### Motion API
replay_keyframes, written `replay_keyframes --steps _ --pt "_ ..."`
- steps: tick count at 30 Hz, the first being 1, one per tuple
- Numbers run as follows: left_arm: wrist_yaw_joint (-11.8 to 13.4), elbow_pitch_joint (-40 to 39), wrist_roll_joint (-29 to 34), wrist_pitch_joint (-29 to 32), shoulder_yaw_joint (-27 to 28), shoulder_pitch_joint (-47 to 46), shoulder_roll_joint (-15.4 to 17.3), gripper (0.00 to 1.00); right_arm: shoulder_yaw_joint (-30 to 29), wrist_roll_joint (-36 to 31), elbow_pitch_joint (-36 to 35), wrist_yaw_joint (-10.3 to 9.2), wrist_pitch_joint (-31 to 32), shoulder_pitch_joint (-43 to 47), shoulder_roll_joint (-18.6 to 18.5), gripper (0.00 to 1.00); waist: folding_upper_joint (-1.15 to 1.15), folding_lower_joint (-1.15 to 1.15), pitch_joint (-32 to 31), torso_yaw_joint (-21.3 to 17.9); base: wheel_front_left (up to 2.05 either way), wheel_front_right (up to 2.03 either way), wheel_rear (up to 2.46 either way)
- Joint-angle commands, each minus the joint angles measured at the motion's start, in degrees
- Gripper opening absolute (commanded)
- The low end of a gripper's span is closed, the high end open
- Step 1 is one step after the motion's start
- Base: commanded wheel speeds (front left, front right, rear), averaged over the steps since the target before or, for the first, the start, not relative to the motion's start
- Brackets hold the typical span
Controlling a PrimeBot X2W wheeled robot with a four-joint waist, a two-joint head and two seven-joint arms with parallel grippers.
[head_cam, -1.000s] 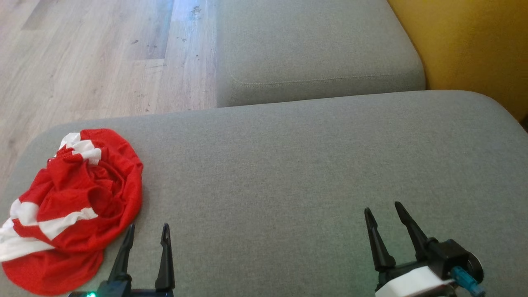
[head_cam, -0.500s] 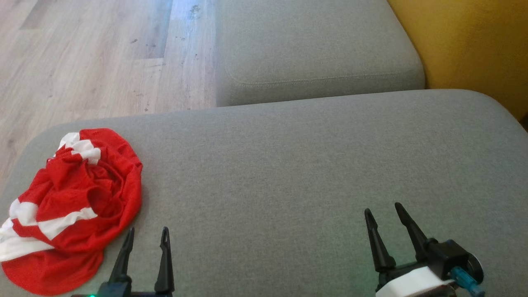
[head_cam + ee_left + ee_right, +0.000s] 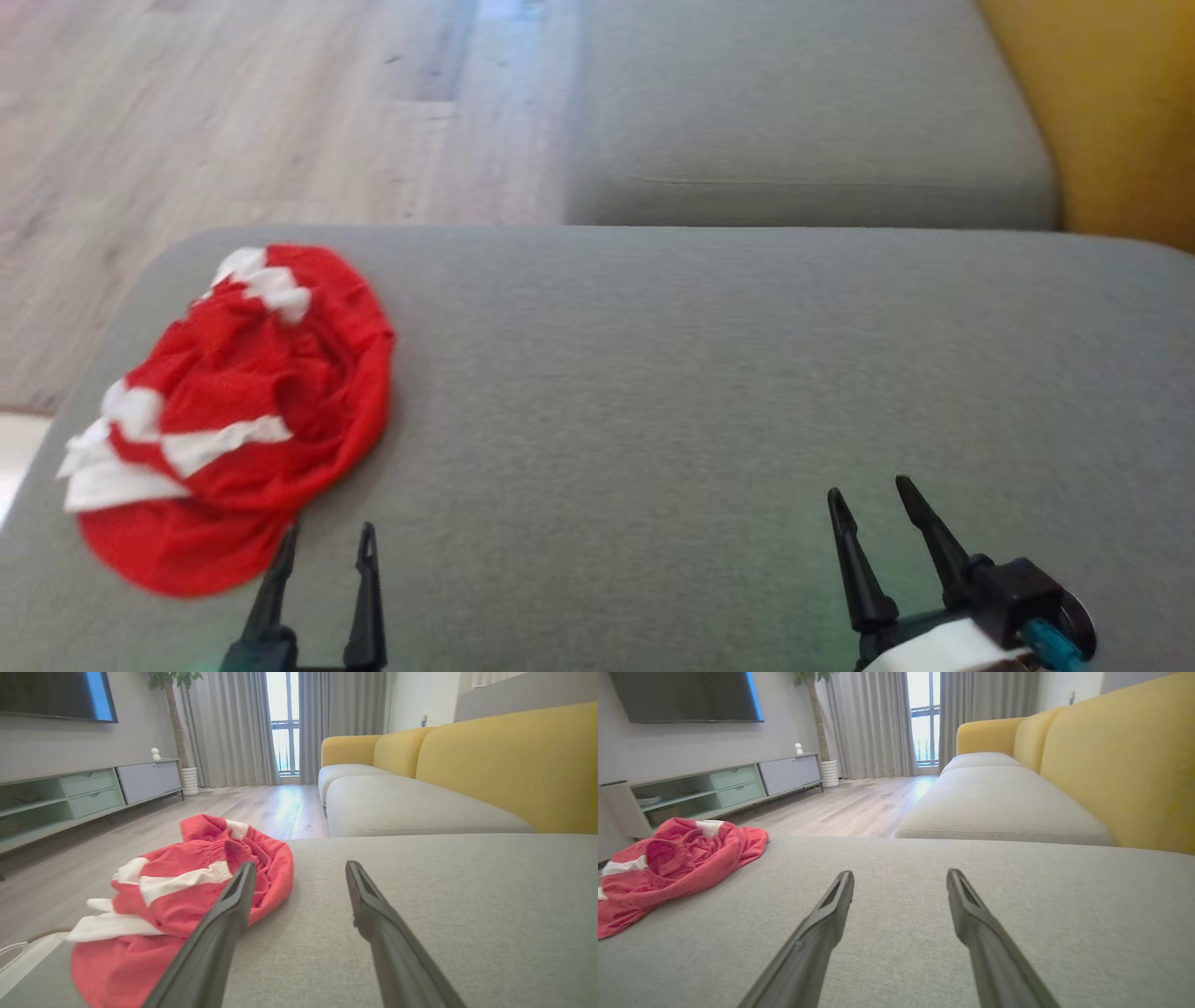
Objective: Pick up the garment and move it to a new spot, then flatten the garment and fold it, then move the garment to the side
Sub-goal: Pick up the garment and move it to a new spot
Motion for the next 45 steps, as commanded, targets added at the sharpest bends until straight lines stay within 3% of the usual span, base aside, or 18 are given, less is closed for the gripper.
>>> replay_keyframes --steps 1,12,19,26,34,40,45 --pt "0.37 -1.66 0.37 -0.71 2.44 -2.78 0.43 1.0 1.34 0.47 -1.78 -0.04 -0.77 -1.9 -0.41 1.0 0.0 0.0 0.28 2.78 0.0 0.0 0.0" --pt "0.87 -1.97 0.45 -0.71 4.39 -1.79 1.22 1.0 1.58 0.97 -1.89 -0.04 -0.77 -2.39 -0.41 1.0 0.0 0.0 0.67 12.5 0.0 0.0 0.0" --pt "1.21 -1.96 0.65 -0.71 5.2 -1.92 1.61 1.0 2.04 1.47 -1.72 -0.04 -0.77 -2.08 -0.41 1.0 0.0 0.0 0.66 16.54 0.0 0.0 0.0" --pt "0.62 -2.27 0.19 -0.71 6.32 -1.63 2.27 1.0 2.05 1.27 -1.8 -0.04 -0.77 -2.02 -0.41 1.0 0.0 0.0 1.24 18.27 0.0 0.0 0.0" --pt "1.63 -9.39 2.37 -0.71 6.53 -6.94 4.54 1.0 2.0 -0.94 -2.34 -0.04 -0.77 -3.11 -0.41 1.0 0.0 0.0 4.9 17.04 0.0 0.0 0.0" --pt "-0.3 -10.34 2.05 -0.62 6.52 -20.99 7.79 1.0 1.54 -5.09 -3.77 -0.04 -0.77 -6.43 -1.67 1.0 0.0 0.0 13.8 15.36 0.0 0.0 0.0" --pt "-4.96 -1.77 1.52 6.14 4.11 -41.18 11.72 1.0 0.7 -5.54 -7.22 -0.04 -0.77 -9.26 -5.98 1.0 0.0 0.0 20.51 14.31 0.0 0.0 0.0"
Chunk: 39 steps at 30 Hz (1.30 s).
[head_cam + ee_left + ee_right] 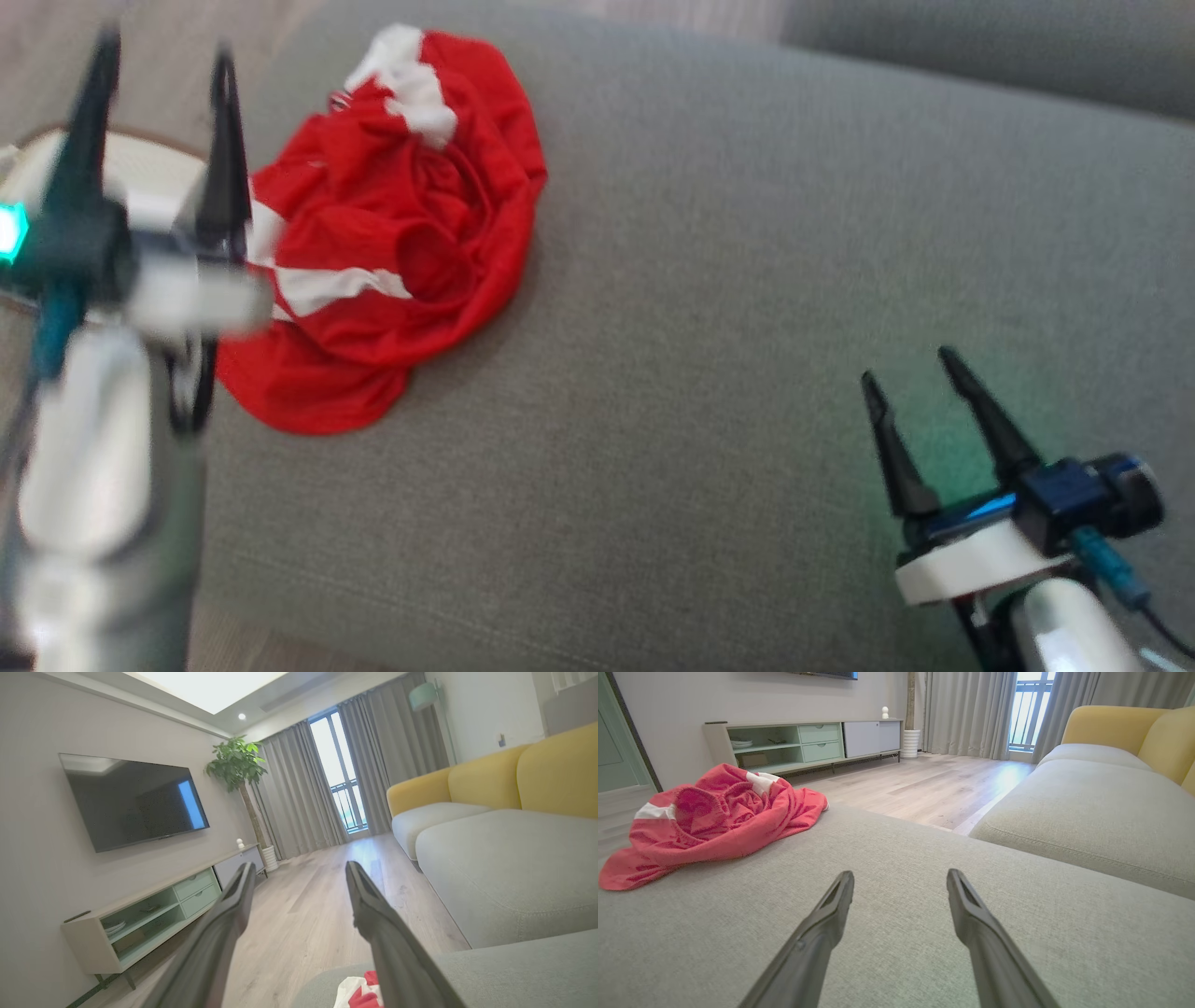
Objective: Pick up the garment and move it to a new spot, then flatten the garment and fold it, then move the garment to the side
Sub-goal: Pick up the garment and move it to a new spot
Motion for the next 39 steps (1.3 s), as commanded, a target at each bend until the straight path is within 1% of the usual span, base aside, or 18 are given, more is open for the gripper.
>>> replay_keyframes --steps 1,4,8,10,15,18,22,23,27,30,31,35,39 --pt "-0.44 0.34 -0.61 1.86 1.09 -4.72 2.35 1.0 1.01 -0.33 -2.42 -0.04 -0.63 -1.53 -1.17 1.0 0.0 -0.02 4.25 -1.32 0.0 0.0 0.0" --pt "-1.84 7.13 -2.68 7.03 -0.42 -13.2 2.83 1.0 0.89 -0.55 -4.02 -0.04 -0.63 -2.97 -3.13 1.0 0.0 -0.02 6.93 -1.95 0.0 0.0 0.0" --pt "-2.81 17.74 -6.82 14.6 -3.24 -21.99 3.12 1.0 0.5 -0.65 -5.99 -0.04 -0.63 -4.54 -5.4 1.0 0.0 -0.02 9.88 -2.33 0.0 0.0 0.0" --pt "-2.96 22.64 -9.32 18.33 -4.84 -25.19 3.22 1.0 0.32 -0.85 -7.03 -0.04 -0.63 -4.98 -6.37 1.0 0.0 -0.02 11.08 -2.46 0.0 0.0 0.0" --pt "-3.01 31.98 -16.9 27.16 -11.72 -29.45 3.53 1.0 -0.15 -1.05 -8.46 -0.04 -0.63 -4.82 -8.19 1.0 0.0 -0.02 12.82 -2.56 0.0 0.0 0.0" --pt "-3.02 35.91 -20.09 29.95 -14.32 -30.1 4.08 1.0 -0.3 -1.06 -8.9 -0.04 -0.63 -4.52 -8.81 1.0 0.0 -0.02 13.43 -2.77 0.0 0.0 0.0" --pt "-3.02 40.33 -21.99 30.08 -16.12 -30.36 4.59 1.0 -0.29 -0.97 -9.16 -0.04 -0.63 -4.82 -9.24 1.0 0.0 -0.02 14.15 -3.26 0.0 0.0 0.0" --pt "-3.02 41.29 -22.21 30.05 -16.6 -30.36 4.66 0.0 -0.34 -0.98 -9.18 -0.04 -0.63 -4.96 -9.24 1.0 0.0 -0.02 14.25 -3.35 0.0 0.0 0.0" --pt "-3.02 43.38 -23.37 27.49 -17.37 -31.15 4.82 0.0 -0.37 -1.06 -9.13 -0.04 -0.63 -5.34 -8.84 1.0 0.0 -0.02 14.22 -3.74 0.0 0.0 0.0" --pt "-3.03 43.14 -24.08 24.82 -18.42 -32.53 4.93 0.0 -0.36 -1.0 -8.64 -0.04 -0.63 -5.3 -8.15 1.0 0.0 -0.02 13.21 -3.89 0.0 0.0 0.0" --pt "-3.03 43.14 -24.08 24.82 -18.42 -32.53 4.93 0.0 -0.36 -1.0 -8.64 -0.04 -0.63 -5.3 -8.15 1.0 0.0 -0.02 13.21 -3.89 0.0 0.0 0.0" --pt "-3.03 41.32 -24.07 21.97 -21.42 -34.84 5.16 0.0 0.05 -0.7 -7.98 -0.04 -0.63 -5.23 -6.54 1.0 0.0 -0.02 10.22 -4.55 0.0 0.0 0.0" --pt "-3.03 37.16 -25.24 21.37 -25.86 -37.33 5.53 0.0 0.89 -0.3 -7.01 -0.04 -0.63 -5.59 -4.14 1.0 0.0 -0.02 5.93 -6.29 0.0 0.0 0.0"
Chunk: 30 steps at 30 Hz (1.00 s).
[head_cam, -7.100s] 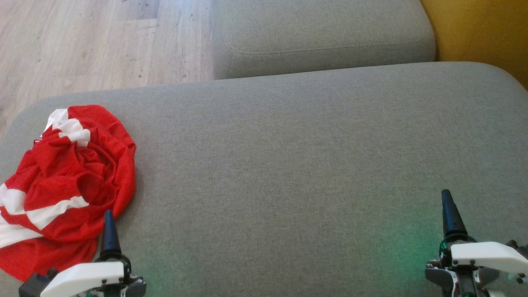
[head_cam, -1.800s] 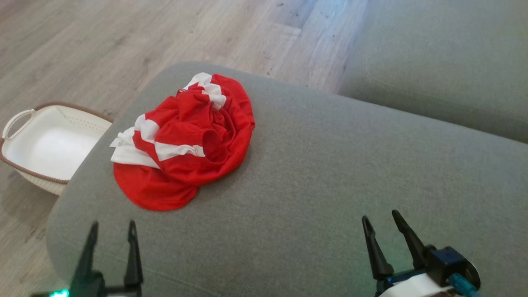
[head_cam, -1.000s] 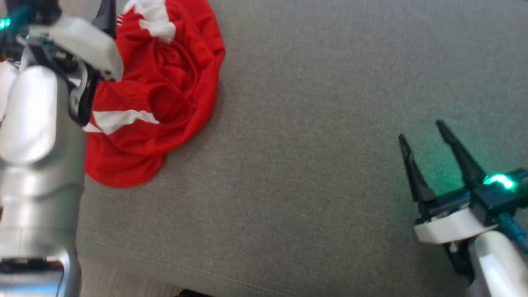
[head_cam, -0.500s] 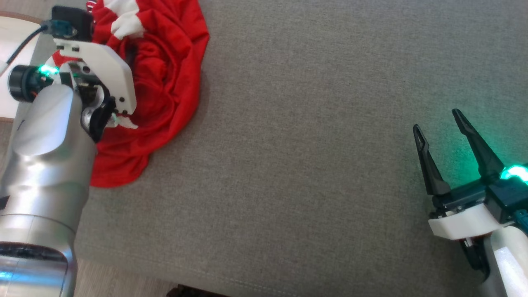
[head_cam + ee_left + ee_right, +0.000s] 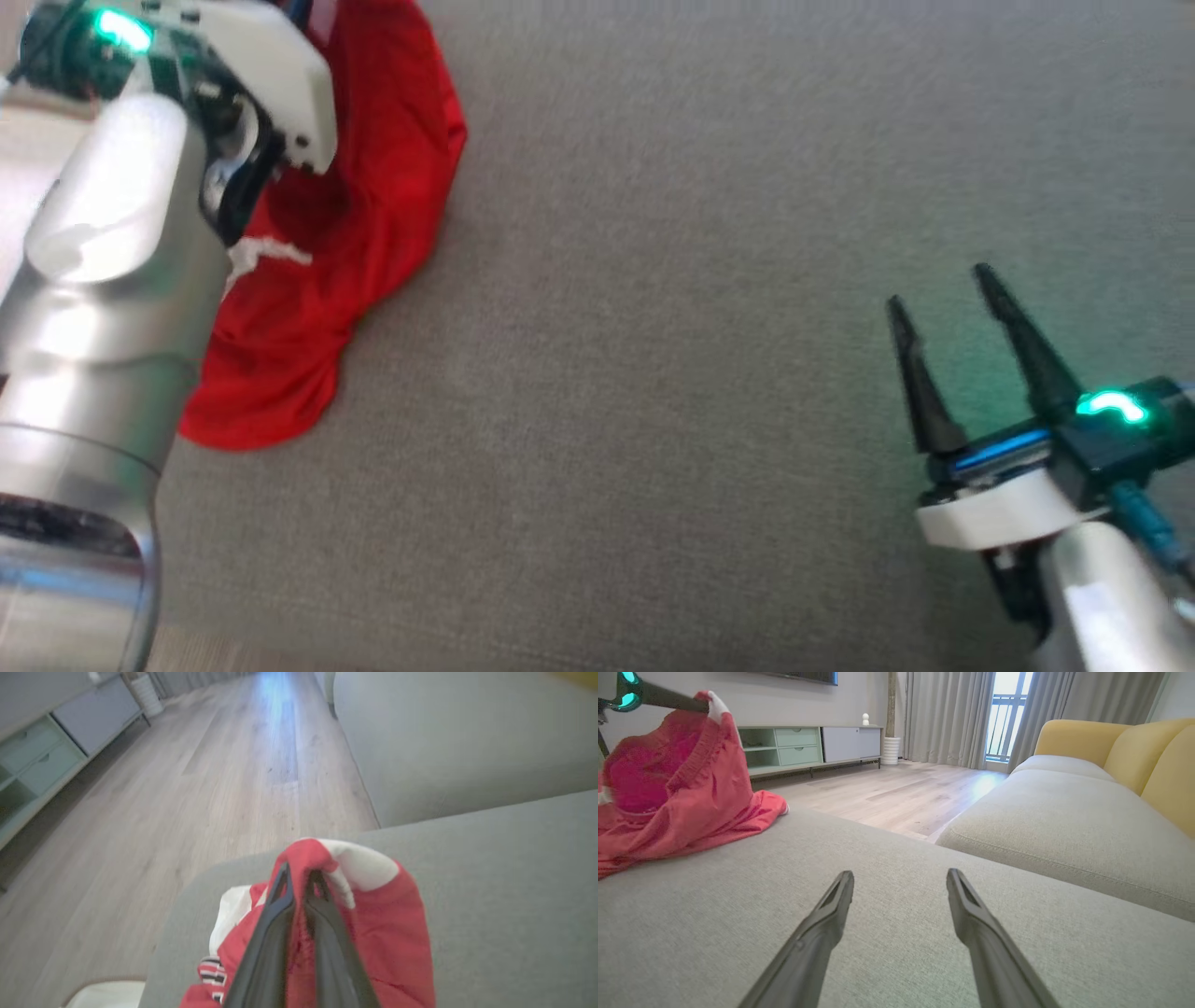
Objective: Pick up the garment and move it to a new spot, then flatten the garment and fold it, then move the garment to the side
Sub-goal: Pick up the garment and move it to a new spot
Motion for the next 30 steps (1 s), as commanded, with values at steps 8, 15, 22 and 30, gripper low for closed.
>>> replay_keyframes --steps 8,15,22,30 --pt "0.09 -11.54 -4.15 0.23 -5.09 -6.74 6.96 0.0 3.31 0.67 0.15 -0.04 -0.62 0.3 5.53 1.0 0.0 0.0 -11.94 -9.7 0.0 0.0 0.0" --pt "0.09 -17.24 -6.27 0.94 -6.7 -9.31 7.39 0.0 2.14 1.23 -0.08 -0.04 -0.62 3.31 8.02 1.0 0.0 0.0 -16.63 -19.58 0.0 0.0 0.0" --pt "1.82 -18.2 -5.64 0.49 -7.38 -12.7 3.98 0.0 1.84 1.63 -0.63 -0.04 -0.62 3.8 9.2 1.0 0.0 0.0 -16.73 -28.52 0.0 0.0 0.0" --pt "3.38 -13.7 -8.08 -3.9 -8.19 -10.72 -5.18 0.0 1.45 3.38 -1.63 -0.04 -0.62 2.76 9.52 1.0 0.0 0.0 -13.46 -33.51 0.0 0.0 0.0"
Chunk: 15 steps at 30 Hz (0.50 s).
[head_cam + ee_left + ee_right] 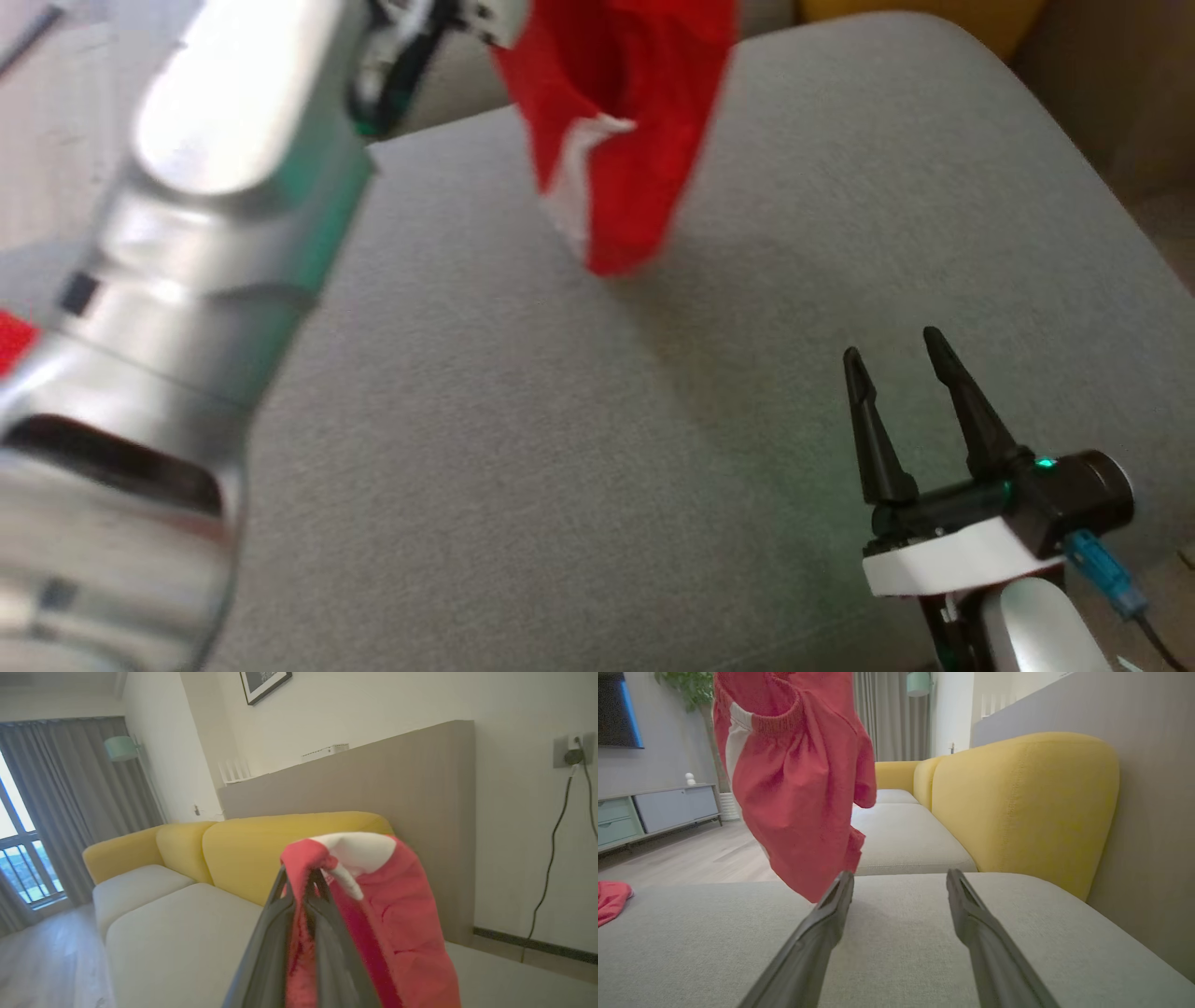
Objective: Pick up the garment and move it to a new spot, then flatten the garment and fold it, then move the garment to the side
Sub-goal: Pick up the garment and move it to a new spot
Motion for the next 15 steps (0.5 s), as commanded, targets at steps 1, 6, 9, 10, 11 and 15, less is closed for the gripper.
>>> replay_keyframes --steps 1,6,9,10,11,15 --pt "0.27 -0.02 -0.85 -1.36 1.24 0.22 0.56 0.0 0.94 0.62 -2.31 -0.04 -0.61 -2.5 0.3 1.0 0.0 0.01 1.76 -1.05 0.0 0.0 0.0" --pt "-0.02 2.94 -2.64 -4.83 0.33 7.05 -1.64 0.0 0.69 1.24 -2.32 -0.04 -0.61 -2.95 0.31 1.0 0.0 0.01 2.96 -1.04 0.0 0.0 0.0" --pt "0.21 5.6 -4.12 -7.77 0.39 13.03 -2.2 0.0 0.55 1.62 -2.35 -0.04 -0.61 -2.95 0.31 1.0 0.0 0.01 3.33 -0.86 0.0 0.0 0.0" --pt "0.57 6.49 -4.9 -8.79 0.83 15.14 -2.34 0.0 0.46 1.7 -2.34 -0.04 -0.61 -2.86 0.31 1.0 0.0 0.01 3.38 -0.64 0.0 0.0 0.0" --pt "0.93 7.36 -5.61 -9.86 1.29 17.1 -2.44 0.0 0.38 1.73 -2.32 -0.04 -0.61 -2.73 0.32 1.0 0.0 0.01 3.47 -0.34 0.0 0.0 0.0" --pt "1.39 10.78 -6.91 -14.62 2.26 23.34 -2.04 0.0 0.48 1.46 -2.02 -0.04 -0.61 -2.22 0.32 1.0 0.0 0.01 3.31 1.11 0.0 0.0 0.0"
